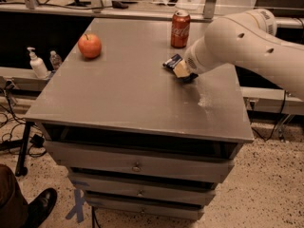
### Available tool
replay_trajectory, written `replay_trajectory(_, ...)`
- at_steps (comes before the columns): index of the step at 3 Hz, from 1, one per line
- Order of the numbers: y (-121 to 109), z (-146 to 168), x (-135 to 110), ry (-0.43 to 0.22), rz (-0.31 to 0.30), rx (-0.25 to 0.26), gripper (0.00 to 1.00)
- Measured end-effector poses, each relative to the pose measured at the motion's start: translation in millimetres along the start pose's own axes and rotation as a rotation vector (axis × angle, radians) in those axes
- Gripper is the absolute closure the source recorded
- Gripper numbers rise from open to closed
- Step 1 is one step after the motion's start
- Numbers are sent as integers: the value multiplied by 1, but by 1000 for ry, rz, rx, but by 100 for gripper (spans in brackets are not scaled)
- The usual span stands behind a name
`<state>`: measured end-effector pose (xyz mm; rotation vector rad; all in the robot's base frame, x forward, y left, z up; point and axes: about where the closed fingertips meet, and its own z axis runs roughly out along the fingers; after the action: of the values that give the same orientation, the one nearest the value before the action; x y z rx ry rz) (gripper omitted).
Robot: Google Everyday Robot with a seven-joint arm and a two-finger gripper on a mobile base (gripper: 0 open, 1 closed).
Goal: Move rxbar blueberry near coke can
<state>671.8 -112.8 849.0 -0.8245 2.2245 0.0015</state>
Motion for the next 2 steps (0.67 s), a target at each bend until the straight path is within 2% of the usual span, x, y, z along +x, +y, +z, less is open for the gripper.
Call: replay_trajectory(2,-51,34,-15,0,-16,58,100)
